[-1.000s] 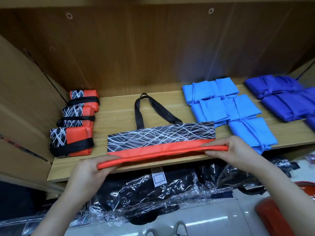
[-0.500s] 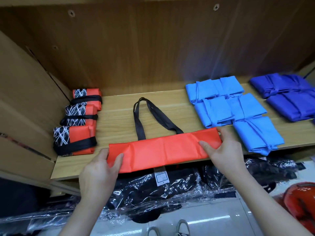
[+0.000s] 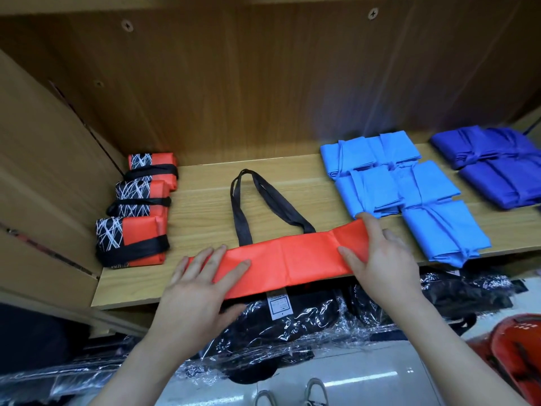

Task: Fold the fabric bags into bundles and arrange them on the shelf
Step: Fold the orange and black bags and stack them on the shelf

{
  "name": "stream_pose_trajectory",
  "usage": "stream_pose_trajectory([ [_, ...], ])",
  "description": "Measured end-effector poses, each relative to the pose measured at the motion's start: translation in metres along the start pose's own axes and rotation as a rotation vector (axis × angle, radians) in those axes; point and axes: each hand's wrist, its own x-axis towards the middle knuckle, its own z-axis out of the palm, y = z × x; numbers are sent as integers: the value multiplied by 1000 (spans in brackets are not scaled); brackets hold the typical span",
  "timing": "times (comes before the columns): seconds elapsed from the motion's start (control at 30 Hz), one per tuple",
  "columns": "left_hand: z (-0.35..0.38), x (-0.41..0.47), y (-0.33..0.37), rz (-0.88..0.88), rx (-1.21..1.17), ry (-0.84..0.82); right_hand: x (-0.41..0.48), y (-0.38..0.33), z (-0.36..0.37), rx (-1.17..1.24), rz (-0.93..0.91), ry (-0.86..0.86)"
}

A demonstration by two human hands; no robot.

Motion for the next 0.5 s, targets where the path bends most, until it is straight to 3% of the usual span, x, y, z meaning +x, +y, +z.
stream_pose_trajectory([
  [0.07,-1,2,1,1,19,-24,-2,-4,-4,205,-41,16],
  [0.17,-5,-1,7,-40,68,-19,-2,-21,-16,675,-32,230],
  [0.23,-10,-4,17,-44,86,-9,2,-36,-20,825,-21,350],
  [0.3,-14,-5,25,-68,92,-31,3,-53,-22,681,-130,401],
  [0.37,-17,-6,33,-107,109,-79,-1,-63,-19,280,-293,357],
  [0.43,-28,-5,41,-126,133,-105,-13,-64,-8,-34,-440,261],
  [0.5,-33,-3,45,-187,130,-108,-26,-63,10,-114,-577,101],
])
